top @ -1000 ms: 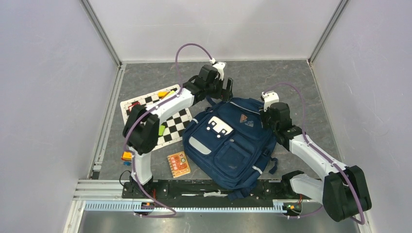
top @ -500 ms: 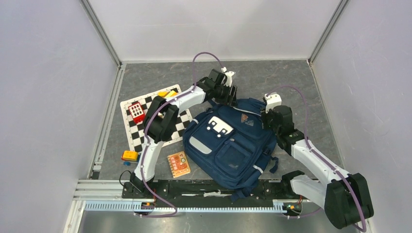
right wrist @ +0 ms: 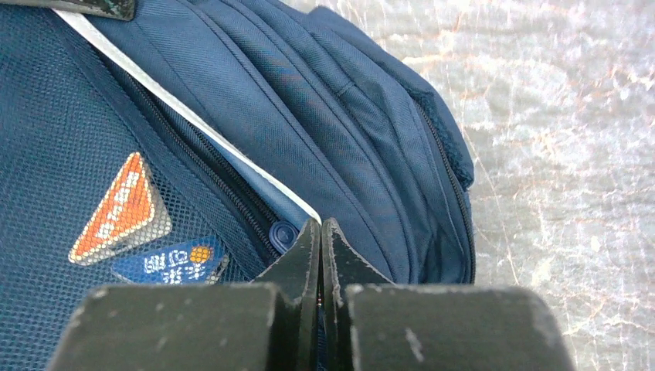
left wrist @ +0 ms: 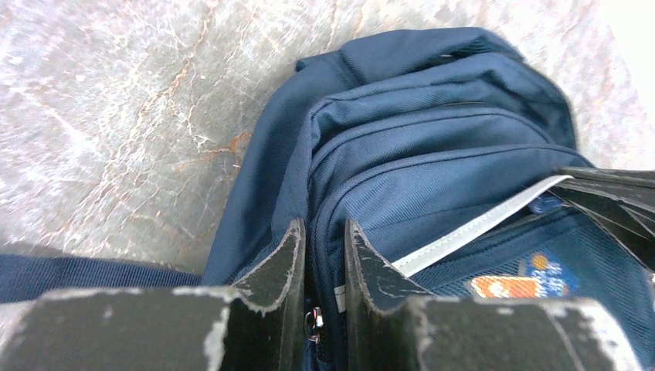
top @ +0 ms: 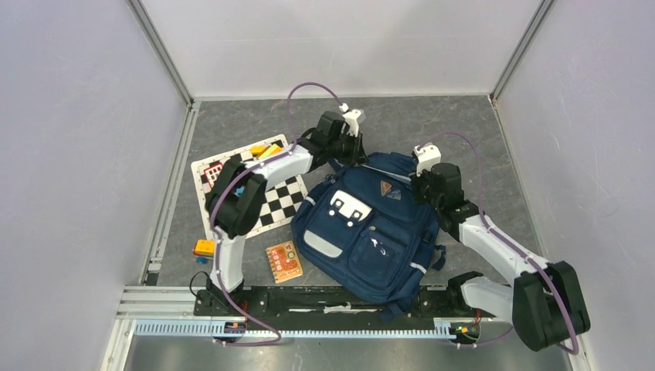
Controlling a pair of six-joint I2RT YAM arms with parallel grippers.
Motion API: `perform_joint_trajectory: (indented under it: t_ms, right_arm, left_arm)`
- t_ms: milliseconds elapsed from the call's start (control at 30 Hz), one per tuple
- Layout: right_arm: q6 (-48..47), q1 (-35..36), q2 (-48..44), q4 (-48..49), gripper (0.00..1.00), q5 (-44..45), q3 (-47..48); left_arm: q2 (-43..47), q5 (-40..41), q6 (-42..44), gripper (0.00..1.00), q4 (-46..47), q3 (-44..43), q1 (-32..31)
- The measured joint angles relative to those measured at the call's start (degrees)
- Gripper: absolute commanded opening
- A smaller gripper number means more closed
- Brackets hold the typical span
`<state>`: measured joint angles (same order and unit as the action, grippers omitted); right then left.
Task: Pack the student bag
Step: Adjust the student bag at the center of the board.
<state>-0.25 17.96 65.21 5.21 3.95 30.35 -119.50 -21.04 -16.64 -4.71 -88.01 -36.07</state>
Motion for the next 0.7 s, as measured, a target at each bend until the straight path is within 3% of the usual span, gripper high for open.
perform_joint_trajectory:
  t_ms: [267, 400, 500, 700]
  right_arm:
    - [-0.26, -0.04, -10.51, -1.7, 0.0, -4.63, 3.89]
    - [-1.03, -0.15, -13.64, -0.7, 0.0, -8.15, 7.69]
    - [-1.14, 0.28, -17.46, 1.68, 0.0, -10.45, 7.37]
    - [-0.9, 1.16, -24.41, 2.45, 0.0, -12.09, 2.43]
  left_arm:
    - [19.37, 1.66, -3.28, 0.02, 5.49, 9.57, 0.0]
    - [29.33, 2.03, -4.28, 0.02, 13.99, 16.81, 0.28]
    - [37.09, 2.99, -4.98, 0.02, 21.4, 25.35, 0.33]
    - [43.93, 2.23, -5.92, 0.02, 26.36, 34.69, -0.44]
